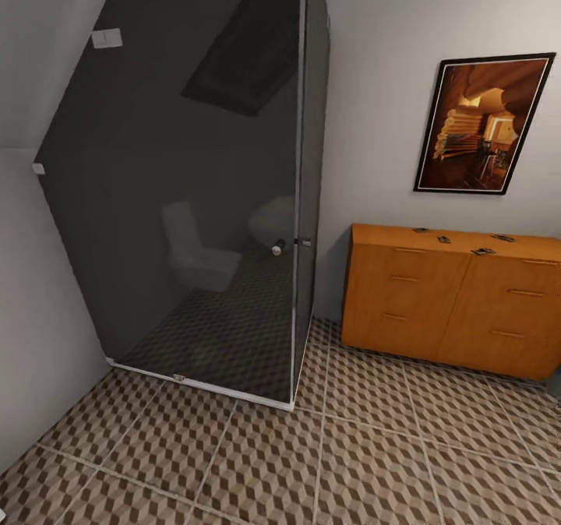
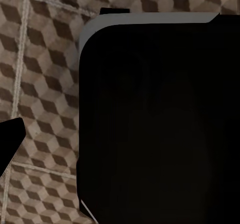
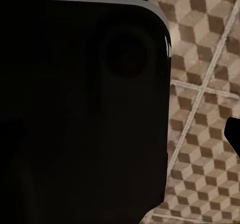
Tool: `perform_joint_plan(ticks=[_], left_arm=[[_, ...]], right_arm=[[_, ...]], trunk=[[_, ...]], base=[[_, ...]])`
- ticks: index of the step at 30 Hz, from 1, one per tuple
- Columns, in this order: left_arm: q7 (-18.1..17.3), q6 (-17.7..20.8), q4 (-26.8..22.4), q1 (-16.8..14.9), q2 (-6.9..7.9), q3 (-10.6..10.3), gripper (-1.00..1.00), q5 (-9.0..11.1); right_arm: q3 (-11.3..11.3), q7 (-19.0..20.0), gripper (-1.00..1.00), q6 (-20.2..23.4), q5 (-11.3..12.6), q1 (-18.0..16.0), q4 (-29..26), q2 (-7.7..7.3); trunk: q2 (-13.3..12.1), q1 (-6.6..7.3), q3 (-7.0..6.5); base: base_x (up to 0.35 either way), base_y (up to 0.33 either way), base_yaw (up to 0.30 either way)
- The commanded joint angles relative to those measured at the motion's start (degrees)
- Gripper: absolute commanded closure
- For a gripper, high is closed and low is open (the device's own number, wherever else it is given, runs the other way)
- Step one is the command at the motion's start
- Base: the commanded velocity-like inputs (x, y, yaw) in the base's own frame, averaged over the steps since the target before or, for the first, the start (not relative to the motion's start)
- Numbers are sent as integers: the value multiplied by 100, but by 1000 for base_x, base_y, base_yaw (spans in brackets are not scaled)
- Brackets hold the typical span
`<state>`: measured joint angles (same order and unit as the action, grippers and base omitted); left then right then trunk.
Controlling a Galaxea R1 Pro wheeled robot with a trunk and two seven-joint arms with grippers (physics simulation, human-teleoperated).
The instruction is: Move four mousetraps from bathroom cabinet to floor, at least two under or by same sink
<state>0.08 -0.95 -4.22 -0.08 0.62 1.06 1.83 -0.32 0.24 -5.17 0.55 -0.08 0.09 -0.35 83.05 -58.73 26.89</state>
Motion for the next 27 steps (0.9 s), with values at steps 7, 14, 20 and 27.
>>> perform_joint_plan(ticks=[7,14,20,27], left_arm=[[1,-10,0,-1,0,8,-100,19],[1,-10,0,-1,0,8,-100,19],[1,-10,0,-1,0,8,-100,19],[1,-10,-1,-1,0,8,-100,19]], right_arm=[[-3,3,-100,-20,6,-1,1,0],[-3,3,-100,-20,6,-1,0,0],[-3,3,-100,-20,6,-1,0,0],[-3,3,-100,-20,6,-1,0,0]], trunk=[[2,0,4],[2,0,4],[2,0,4],[2,0,4]], base=[[0,0,-251],[0,0,-251],[0,0,-251],[0,0,-251]])
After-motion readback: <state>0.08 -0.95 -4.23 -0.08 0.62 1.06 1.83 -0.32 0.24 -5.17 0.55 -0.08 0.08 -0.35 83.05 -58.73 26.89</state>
